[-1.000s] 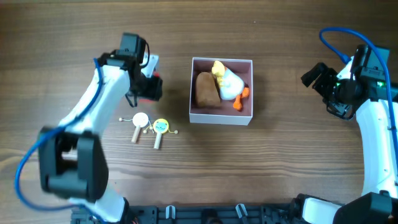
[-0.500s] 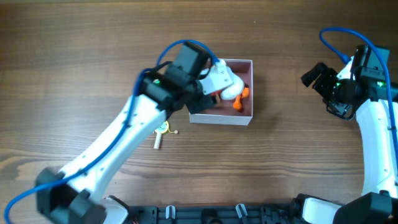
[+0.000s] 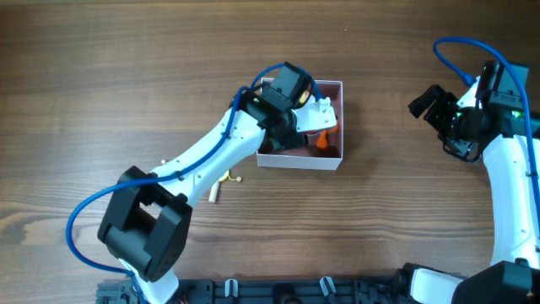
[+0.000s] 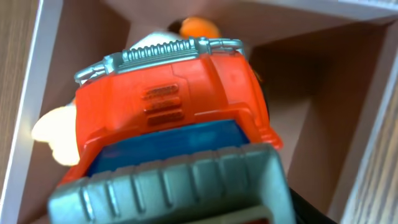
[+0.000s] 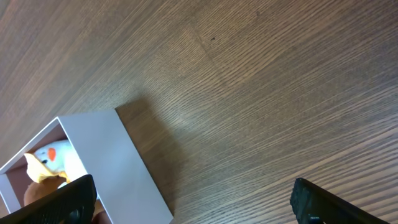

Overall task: Pack container
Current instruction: 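Carry the red truck into the box and open the left gripper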

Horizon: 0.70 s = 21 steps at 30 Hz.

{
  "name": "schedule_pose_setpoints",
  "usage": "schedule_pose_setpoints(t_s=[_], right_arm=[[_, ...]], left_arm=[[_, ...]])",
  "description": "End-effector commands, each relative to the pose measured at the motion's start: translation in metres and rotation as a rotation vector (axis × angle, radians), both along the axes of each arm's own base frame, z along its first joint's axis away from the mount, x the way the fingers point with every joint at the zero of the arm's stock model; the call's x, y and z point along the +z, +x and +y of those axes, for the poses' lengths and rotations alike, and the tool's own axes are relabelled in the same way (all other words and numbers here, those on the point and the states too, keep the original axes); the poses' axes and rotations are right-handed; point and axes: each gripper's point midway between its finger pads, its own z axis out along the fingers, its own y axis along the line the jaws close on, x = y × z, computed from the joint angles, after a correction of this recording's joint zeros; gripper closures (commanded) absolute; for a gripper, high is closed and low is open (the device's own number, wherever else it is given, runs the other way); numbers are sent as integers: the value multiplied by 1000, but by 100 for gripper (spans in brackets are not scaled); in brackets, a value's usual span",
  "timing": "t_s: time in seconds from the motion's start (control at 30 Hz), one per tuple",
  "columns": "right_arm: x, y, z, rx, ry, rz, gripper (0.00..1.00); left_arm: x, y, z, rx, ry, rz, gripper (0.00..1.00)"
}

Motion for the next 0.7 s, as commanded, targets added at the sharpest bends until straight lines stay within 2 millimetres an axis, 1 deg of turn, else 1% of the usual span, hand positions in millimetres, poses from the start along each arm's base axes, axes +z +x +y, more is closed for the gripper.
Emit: schedule_pose_setpoints(t_s=[0.0,0.1,0.17,0.23,0.27,0.37,0.43,0.47,0.5,0.53,0.57,0.6,0.63,0.67], right_arm=[[0,0,2,-1,11,-4,0],[0,0,2,-1,11,-4,0],[0,0,2,-1,11,-4,1],[0,0,2,-1,11,-4,0],[0,0,2,-1,11,-4,0],[0,0,2,-1,11,-4,0],[0,0,2,-1,11,-4,0],[0,0,2,-1,11,-4,0],[0,0,2,-1,11,-4,0],[0,0,2,-1,11,-4,0],[0,0,2,-1,11,-4,0],[0,0,2,-1,11,-4,0],[0,0,2,-1,11,-4,0],[0,0,2,-1,11,-4,0]], left_arm=[[3,-13,-9,-49,4,8,0],[8,-7,-2,27,21,-14,0],[19,1,5,99,29,-54,0],[38,8,12,172,20,-101,0],[54,11,16,221,0,-129,0],[92,8,26,338,-88,-154,0],[117,-1,37,439,-162,-137,0],[131,-11,50,522,-201,-106,0],[138,-19,60,572,-216,-82,0],[141,-27,72,619,-215,-55,0],[141,-37,89,688,-203,-13,0],[139,-43,99,742,-193,18,0],[134,-50,115,832,-175,70,0],[125,-60,134,958,-142,140,0]])
